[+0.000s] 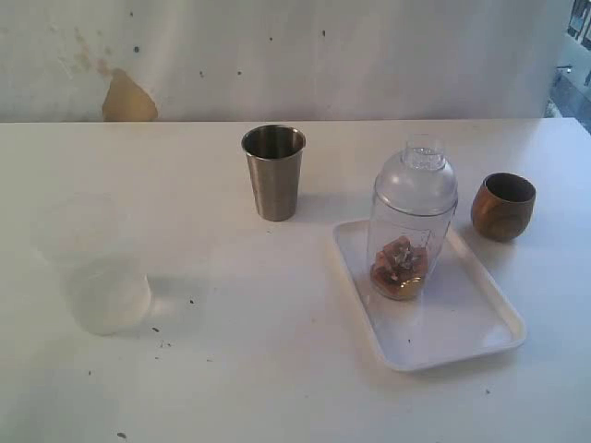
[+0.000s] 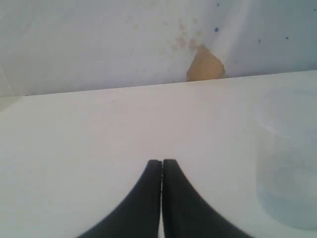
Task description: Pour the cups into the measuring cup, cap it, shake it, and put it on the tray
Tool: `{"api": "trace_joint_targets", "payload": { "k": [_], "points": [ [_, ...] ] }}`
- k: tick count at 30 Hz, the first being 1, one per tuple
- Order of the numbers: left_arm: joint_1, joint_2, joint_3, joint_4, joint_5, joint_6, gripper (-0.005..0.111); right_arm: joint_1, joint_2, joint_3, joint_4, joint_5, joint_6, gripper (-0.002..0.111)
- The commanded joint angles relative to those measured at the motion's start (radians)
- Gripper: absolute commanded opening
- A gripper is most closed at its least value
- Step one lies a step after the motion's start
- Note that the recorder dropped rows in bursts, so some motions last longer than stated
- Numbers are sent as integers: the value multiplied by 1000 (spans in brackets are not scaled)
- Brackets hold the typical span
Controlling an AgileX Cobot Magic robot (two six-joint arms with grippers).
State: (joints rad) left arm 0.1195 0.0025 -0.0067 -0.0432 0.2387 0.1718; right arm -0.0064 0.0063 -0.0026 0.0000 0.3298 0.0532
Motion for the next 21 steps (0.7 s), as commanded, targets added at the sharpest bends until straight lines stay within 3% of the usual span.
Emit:
{"api": "trace_joint_targets", "payload": {
  "k": [1, 3, 9, 21],
  "points": [
    [-4, -3, 7, -15, -6, -80, 1, -4, -6, 3, 0, -8, 2, 0],
    [-4, -3, 7, -15, -6, -126, 1, -4, -6, 3, 0, -8, 2, 0],
    [-4, -3, 7, -8, -4, -36, 1, -4, -6, 3, 0, -8, 2, 0],
    [-4, -3, 7, -8, -4, -40, 1, -4, -6, 3, 0, -8, 2, 0]
  ]
}}
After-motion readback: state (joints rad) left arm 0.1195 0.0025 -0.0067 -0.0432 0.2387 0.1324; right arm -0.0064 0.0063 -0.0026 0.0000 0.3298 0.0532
